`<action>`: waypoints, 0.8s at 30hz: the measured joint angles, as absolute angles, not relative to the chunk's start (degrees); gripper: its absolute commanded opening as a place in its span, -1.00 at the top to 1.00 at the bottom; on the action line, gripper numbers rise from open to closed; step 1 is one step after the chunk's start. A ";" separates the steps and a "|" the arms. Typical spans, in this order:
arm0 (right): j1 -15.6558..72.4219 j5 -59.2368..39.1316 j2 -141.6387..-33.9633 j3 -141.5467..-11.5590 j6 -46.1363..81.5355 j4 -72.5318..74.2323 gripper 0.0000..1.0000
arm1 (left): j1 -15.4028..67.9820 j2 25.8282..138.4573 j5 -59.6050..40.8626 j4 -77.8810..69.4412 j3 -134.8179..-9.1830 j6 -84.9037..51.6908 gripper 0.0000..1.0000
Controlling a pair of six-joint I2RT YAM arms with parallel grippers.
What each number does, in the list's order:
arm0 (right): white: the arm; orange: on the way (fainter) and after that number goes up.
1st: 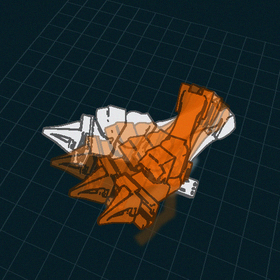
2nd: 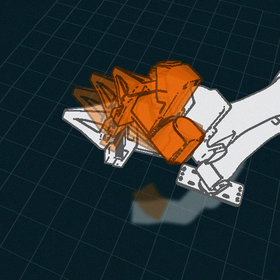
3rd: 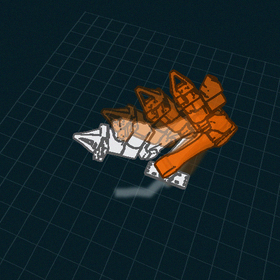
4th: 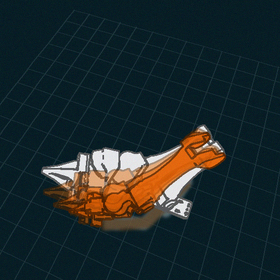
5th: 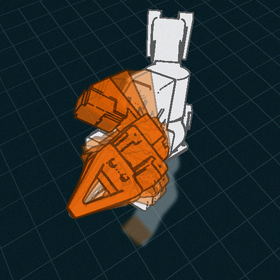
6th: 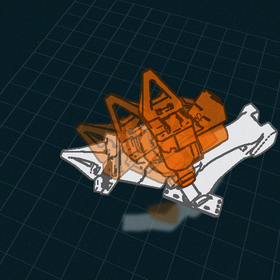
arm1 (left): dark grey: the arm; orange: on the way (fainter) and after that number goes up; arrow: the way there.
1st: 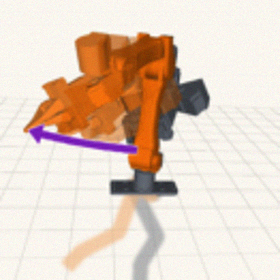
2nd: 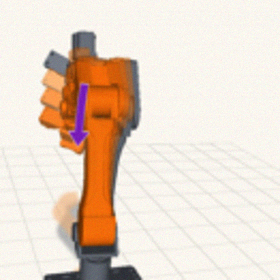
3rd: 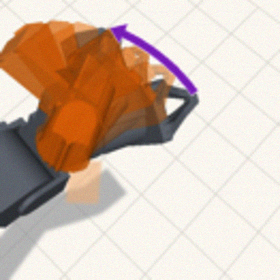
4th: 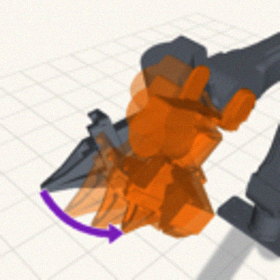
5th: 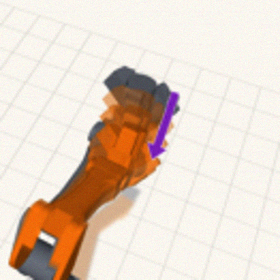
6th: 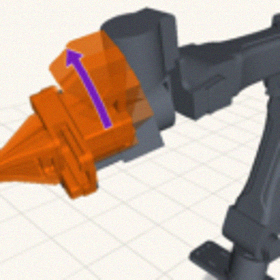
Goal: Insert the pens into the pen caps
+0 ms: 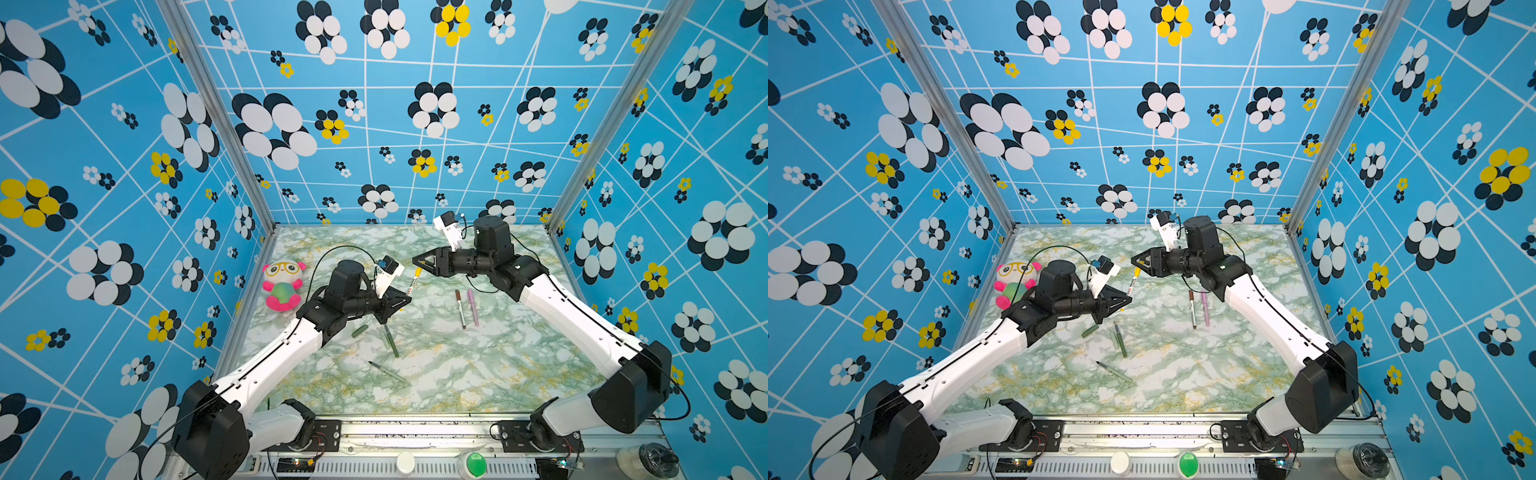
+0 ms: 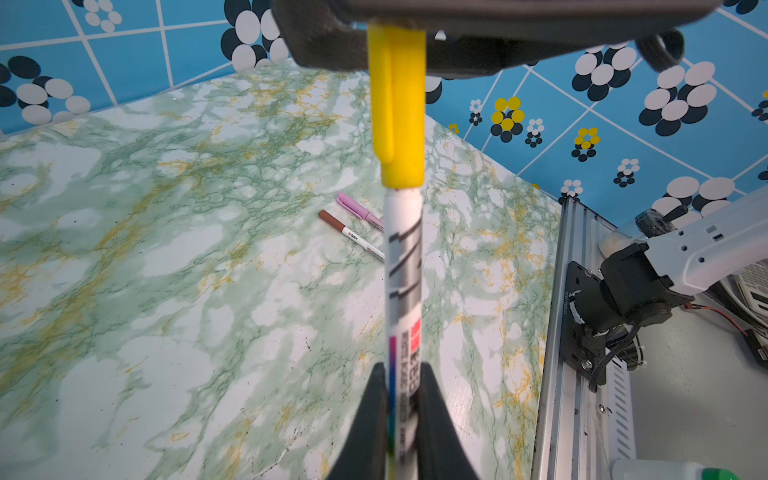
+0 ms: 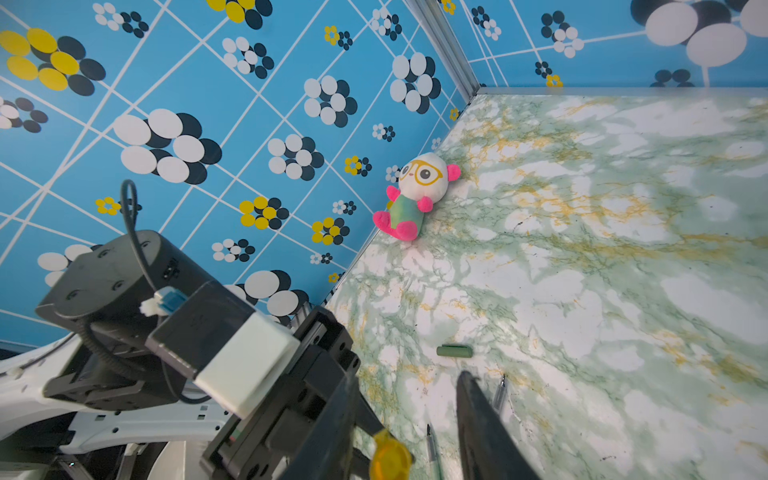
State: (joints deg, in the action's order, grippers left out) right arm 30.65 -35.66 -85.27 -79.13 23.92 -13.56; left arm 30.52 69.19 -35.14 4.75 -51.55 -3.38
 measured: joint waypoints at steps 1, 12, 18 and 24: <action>30.65 -36.05 -85.36 -79.13 24.03 -13.56 0.48 | 30.52 69.19 -35.14 4.71 -51.55 -3.40 1.00; 30.28 -37.85 -86.50 -79.13 25.50 -12.12 0.92 | 30.74 70.13 -34.39 1.93 -51.53 -6.59 1.00; 29.69 -37.85 -87.02 -79.13 25.76 -9.34 0.93 | 31.18 71.11 -32.56 -2.90 -51.03 -8.38 1.00; 29.32 -36.69 -87.20 -79.05 25.65 -7.40 0.94 | 31.31 73.43 -31.66 -7.55 -51.00 -8.58 1.00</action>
State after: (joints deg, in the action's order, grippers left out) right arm 29.32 -36.69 -87.20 -79.05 25.65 -7.40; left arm 31.31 73.43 -31.66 -7.55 -51.00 -8.58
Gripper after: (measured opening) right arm 0.118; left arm 0.128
